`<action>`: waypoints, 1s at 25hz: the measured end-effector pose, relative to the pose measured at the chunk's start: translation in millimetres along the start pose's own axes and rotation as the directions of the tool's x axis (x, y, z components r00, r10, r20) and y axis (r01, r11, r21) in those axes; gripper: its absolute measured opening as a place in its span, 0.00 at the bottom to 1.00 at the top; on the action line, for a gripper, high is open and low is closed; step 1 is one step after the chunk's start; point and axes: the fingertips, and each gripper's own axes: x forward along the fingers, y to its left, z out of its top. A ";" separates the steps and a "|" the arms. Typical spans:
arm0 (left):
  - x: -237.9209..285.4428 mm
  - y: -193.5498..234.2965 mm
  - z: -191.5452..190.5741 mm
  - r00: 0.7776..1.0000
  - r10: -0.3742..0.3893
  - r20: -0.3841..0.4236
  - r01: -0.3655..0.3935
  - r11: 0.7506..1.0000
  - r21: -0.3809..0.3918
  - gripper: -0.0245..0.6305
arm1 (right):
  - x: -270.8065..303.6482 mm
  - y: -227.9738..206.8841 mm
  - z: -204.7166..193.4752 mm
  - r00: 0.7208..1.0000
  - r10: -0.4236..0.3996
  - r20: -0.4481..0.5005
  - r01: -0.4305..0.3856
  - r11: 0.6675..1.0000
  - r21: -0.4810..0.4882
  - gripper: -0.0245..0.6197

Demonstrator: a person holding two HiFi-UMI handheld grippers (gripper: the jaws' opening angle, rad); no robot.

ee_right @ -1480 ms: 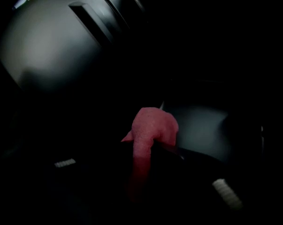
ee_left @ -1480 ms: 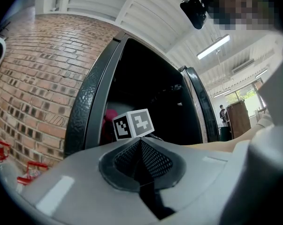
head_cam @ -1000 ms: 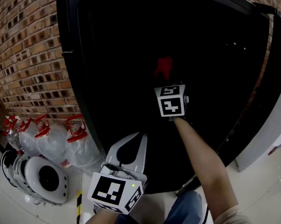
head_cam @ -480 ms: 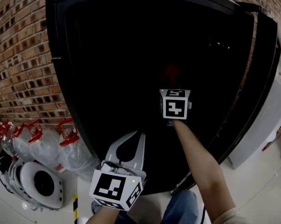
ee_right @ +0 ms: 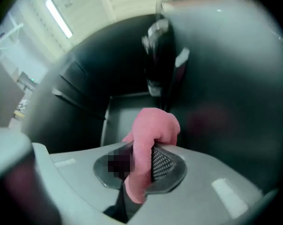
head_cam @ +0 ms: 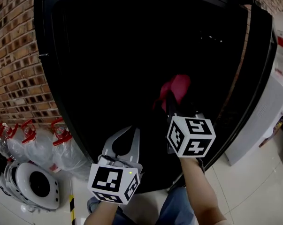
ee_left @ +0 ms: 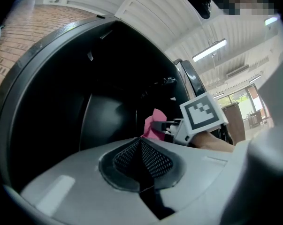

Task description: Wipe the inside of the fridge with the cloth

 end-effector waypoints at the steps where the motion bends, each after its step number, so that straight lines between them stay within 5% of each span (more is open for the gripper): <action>1: 1.3 -1.0 -0.9 1.000 -0.002 -0.003 0.002 1.000 0.003 0.04 | -12.2 2.2 4.2 1.000 0.004 0.014 -0.004 1.000 -0.017 0.12; 10: 4.8 2.0 -8.5 1.000 0.014 -0.022 -0.014 1.000 0.009 0.04 | -82.9 8.8 28.8 0.996 -0.003 0.093 0.017 0.988 -0.151 0.12; 15: -9.0 2.5 -1.1 0.999 0.039 -0.012 -0.039 0.999 -0.002 0.04 | -95.2 38.3 31.7 0.989 0.105 0.108 -0.089 0.985 -0.147 0.12; 25: -72.6 28.5 -17.5 0.985 0.173 -0.025 -0.174 0.984 -0.034 0.04 | -84.6 178.4 -14.7 0.842 0.531 0.097 -0.508 0.840 -0.193 0.12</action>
